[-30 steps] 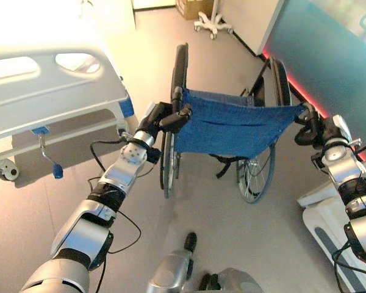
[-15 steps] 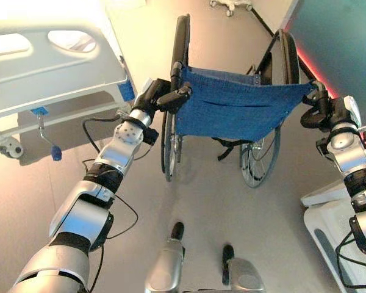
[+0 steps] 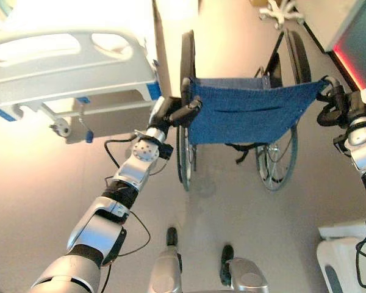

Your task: Push the wheelchair next to the bed

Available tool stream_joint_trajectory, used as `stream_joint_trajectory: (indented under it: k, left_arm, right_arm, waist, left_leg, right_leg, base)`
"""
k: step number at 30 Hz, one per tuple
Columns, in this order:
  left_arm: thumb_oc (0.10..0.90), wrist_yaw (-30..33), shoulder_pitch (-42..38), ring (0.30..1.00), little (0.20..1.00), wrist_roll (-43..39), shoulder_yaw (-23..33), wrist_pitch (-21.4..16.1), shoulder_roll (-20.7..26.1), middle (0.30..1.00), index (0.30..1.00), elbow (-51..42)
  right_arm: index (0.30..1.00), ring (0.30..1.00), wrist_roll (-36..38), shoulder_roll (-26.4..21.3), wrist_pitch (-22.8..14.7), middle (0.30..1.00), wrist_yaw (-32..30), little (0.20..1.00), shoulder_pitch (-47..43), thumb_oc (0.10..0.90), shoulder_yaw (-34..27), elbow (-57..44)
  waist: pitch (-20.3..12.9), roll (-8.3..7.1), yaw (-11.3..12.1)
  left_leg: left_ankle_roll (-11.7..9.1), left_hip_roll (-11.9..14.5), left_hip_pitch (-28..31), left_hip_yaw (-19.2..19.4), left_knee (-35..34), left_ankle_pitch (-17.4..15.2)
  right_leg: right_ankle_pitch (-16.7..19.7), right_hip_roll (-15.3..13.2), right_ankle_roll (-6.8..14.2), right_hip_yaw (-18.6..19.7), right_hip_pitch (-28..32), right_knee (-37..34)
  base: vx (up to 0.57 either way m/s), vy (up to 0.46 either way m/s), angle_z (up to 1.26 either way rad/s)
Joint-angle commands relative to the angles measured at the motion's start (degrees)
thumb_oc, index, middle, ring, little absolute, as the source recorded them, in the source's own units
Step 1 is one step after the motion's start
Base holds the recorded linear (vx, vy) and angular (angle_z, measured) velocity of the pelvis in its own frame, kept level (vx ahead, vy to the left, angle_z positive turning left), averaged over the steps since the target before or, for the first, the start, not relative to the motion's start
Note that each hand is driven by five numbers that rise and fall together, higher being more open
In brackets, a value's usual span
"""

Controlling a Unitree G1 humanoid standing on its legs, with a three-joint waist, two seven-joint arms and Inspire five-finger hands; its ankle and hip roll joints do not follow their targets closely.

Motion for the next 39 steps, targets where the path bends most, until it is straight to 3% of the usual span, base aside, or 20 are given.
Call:
stream_joint_trajectory:
  k: [1,2,4,7,11,13,17,19,21,23,24,27,31,34,38,39]
  left_arm:
    - [0.4,-3.99,4.95,0.3,0.3,6.01,-8.1,-1.95,3.1,0.3,0.3,0.52]
    - [0.4,-4.02,4.94,0.3,0.3,6.05,-8.11,-1.94,3.09,0.3,0.3,0.54]
    - [0.4,-3.84,5.14,0.3,0.3,6.8,-8.78,-2.17,3.1,0.3,0.3,0.98]
    - [0.4,-3.31,5.72,0.3,0.3,8.12,-9.18,-2.43,3.18,0.3,0.3,1.71]
    - [0.4,-3.13,6.28,0.3,0.3,8.51,-9.03,-1.94,3.74,0.3,0.3,1.8]
    - [0.4,-3.88,6.05,0.3,0.3,8.59,-8.77,-1.93,4.57,0.3,0.3,1.86]
    - [0.4,-5.63,5.86,0.3,0.3,8.22,-7.73,-1.68,5.94,0.3,0.3,3.22]
    - [0.4,-6.19,5.97,0.3,0.3,8.56,-7.28,-1.66,6.5,0.3,0.3,3.3]
    - [0.4,-6.59,6.01,0.3,0.3,9.36,-7.67,-1.41,7.18,0.3,0.3,3.3]
    - [0.4,-6.67,6.3,0.3,0.3,8.56,-7.84,-0.21,6.96,0.3,0.3,3.34]
    - [0.4,-6.66,6.33,0.3,0.3,8.42,-7.75,-0.03,6.69,0.3,0.3,3.77]
    - [0.4,-5.96,4.99,0.3,0.3,7.61,-7.69,0.26,6.65,0.3,0.3,5.45]
    - [0.4,-5.54,1.62,0.3,0.3,6.83,-7.96,0.84,6.86,0.3,0.3,6.29]
    - [0.4,-4.3,0.3,0.3,0.3,5.71,-8.01,1.64,6.31,0.3,0.3,6.46]
    - [0.4,-3.77,-0.37,0.3,0.3,5.29,-7.51,2.37,5.68,0.3,0.3,6.03]
    - [0.4,-3.82,-0.75,0.3,0.3,6.42,-7.55,1.42,5.38,0.3,0.3,6.03]
  right_arm:
    - [0.3,0.3,-4.7,9.45,-17.84,0.3,5.33,0.3,-8.27,0.4,7.1,-8.05]
    - [0.3,0.3,-4.65,9.48,-17.8,0.3,5.31,0.3,-8.26,0.4,7.1,-8.04]
    - [0.3,0.3,-3.86,10.35,-18.0,0.3,5.18,0.3,-7.75,0.4,6.89,-6.93]
    - [0.3,0.3,-2.66,11.66,-17.97,0.3,6.3,0.3,-7.89,0.4,7.15,-4.79]
    - [0.3,0.3,-2.39,12.65,-18.99,0.3,7.87,0.3,-8.04,0.4,7.18,-2.33]
    - [0.3,0.3,-2.5,13.12,-20.33,0.3,8.61,0.3,-8.09,0.4,6.66,-0.95]
    - [0.3,0.3,-0.87,14.01,-20.34,0.3,8.17,0.3,-5.55,0.4,4.91,-1.13]
    - [0.3,0.3,-0.61,13.87,-21.14,0.3,8.31,0.3,-4.52,0.4,4.01,-0.96]
    - [0.3,0.3,0.4,13.36,-22.84,0.3,7.93,0.3,-3.17,0.4,3.53,-0.79]
    - [0.3,0.3,-0.25,13.46,-23.53,0.3,8.54,0.3,-2.06,0.4,2.97,-0.61]
    - [0.3,0.3,-0.8,13.6,-23.94,0.3,8.67,0.3,-1.99,0.4,3.06,-0.37]
    - [0.3,0.3,-1.36,14.26,-24.85,0.3,8.4,0.3,-3.53,0.4,4.0,1.05]
    - [0.3,0.3,0.15,15.19,-21.78,0.3,6.27,0.3,-5.2,0.4,4.82,0.21]
    - [0.3,0.3,1.02,15.72,-18.2,0.3,6.26,0.3,-6.09,0.4,5.37,-2.01]
    - [0.3,0.3,1.06,15.47,-16.95,0.3,6.82,0.3,-7.02,0.4,5.79,-3.27]
    - [0.3,0.3,1.78,14.69,-17.16,0.3,6.74,0.3,-7.49,0.4,5.65,-2.53]
  waist:
    - [-1.67,-5.04,5.82]
    - [-1.61,-5.03,5.87]
    - [-1.58,-4.61,6.93]
    - [-0.71,-3.5,9.83]
    - [-1.04,-2.17,11.76]
    - [-1.63,-1.92,12.62]
    - [-3.48,-4.29,14.64]
    - [-4.25,-4.72,15.25]
    - [-5.92,-6.08,15.81]
    - [-6.8,-6.55,15.22]
    - [-6.77,-6.44,14.8]
    - [-4.56,-5.47,12.28]
    - [-1.73,-7.02,8.53]
    - [-1.71,-7.51,7.3]
    - [-1.95,-8.45,6.12]
    - [-2.54,-9.02,5.45]
  left_leg:
    - [1.09,-6.81,2.62,-1.52,2.69,-13.29]
    - [1.13,-6.96,2.64,-1.52,2.72,-13.33]
    - [1.67,-9.85,1.68,-2.45,1.38,-12.21]
    - [1.08,-13.48,-3.09,-0.62,-0.21,-7.38]
    - [1.04,-14.29,-5.65,2.16,-0.53,-4.47]
    - [1.8,-14.34,-5.89,4.01,0.43,-5.45]
    - [5.35,-14.7,-5.31,2.79,5.86,-11.68]
    - [6.47,-14.17,-4.69,2.84,5.61,-12.38]
    - [8.0,-14.74,-3.75,2.75,4.88,-13.26]
    - [8.53,-14.75,-2.23,1.61,4.6,-13.9]
    - [8.43,-14.43,-1.51,1.21,4.54,-14.13]
    - [7.15,-12.51,2.34,-1.22,4.89,-15.67]
    - [6.63,-13.43,4.65,-3.77,6.32,-20.3]
    - [6.19,-13.19,5.94,-5.01,7.63,-22.88]
    - [6.05,-12.75,5.94,-6.08,10.65,-26.07]
    - [5.85,-12.19,4.97,-6.97,12.26,-27.19]
  right_leg:
    - [3.96,-0.4,1.08,6.96,-3.2,-1.1]
    - [3.92,-0.34,1.07,6.99,-3.09,-1.1]
    - [3.49,1.84,0.72,7.58,-2.13,-1.14]
    - [2.32,5.73,-0.37,9.31,2.43,-1.89]
    - [-0.12,8.43,-1.68,10.21,4.73,-0.04]
    - [-2.13,8.88,-2.09,9.84,5.55,1.98]
    - [-4.06,6.75,-1.35,8.0,6.31,7.3]
    - [-3.78,6.17,-0.42,6.86,6.58,11.19]
    - [0.99,4.51,2.59,6.26,7.13,16.33]
    - [6.06,2.05,5.13,6.55,4.57,17.79]
    - [6.66,1.17,5.44,6.59,3.32,17.02]
    - [8.12,-3.18,5.66,7.63,-4.45,9.14]
    - [16.95,-8.21,7.71,11.98,-12.66,-3.98]
    - [18.05,-9.11,8.54,12.65,-13.32,-9.26]
    - [18.41,-9.07,8.65,15.1,-14.54,-7.9]
    - [16.66,-8.24,8.77,16.65,-14.56,-7.41]
  base:
    - [0.15,-0.13,-0.05]
    - [0.24,-0.194,0.01]
    - [0.23,-0.15,-0.06]
    - [0.39,-0.129,-0.17]
    - [0.42,-0.025,-0.28]
    - [0.41,0.027,-0.4]
    - [0.4,0.022,-0.33]
    - [0.3,0.024,-0.19]
    - [0.33,0.049,-0.12]
    - [0.34,0.011,-0.17]
    - [0.39,-0.091,0.0]
    - [0.24,-0.181,-0.07]
    - [0.29,-0.306,0.39]
    - [0.38,-0.272,0.82]
    - [0.39,-0.335,0.54]
    - [0.33,-0.353,0.46]
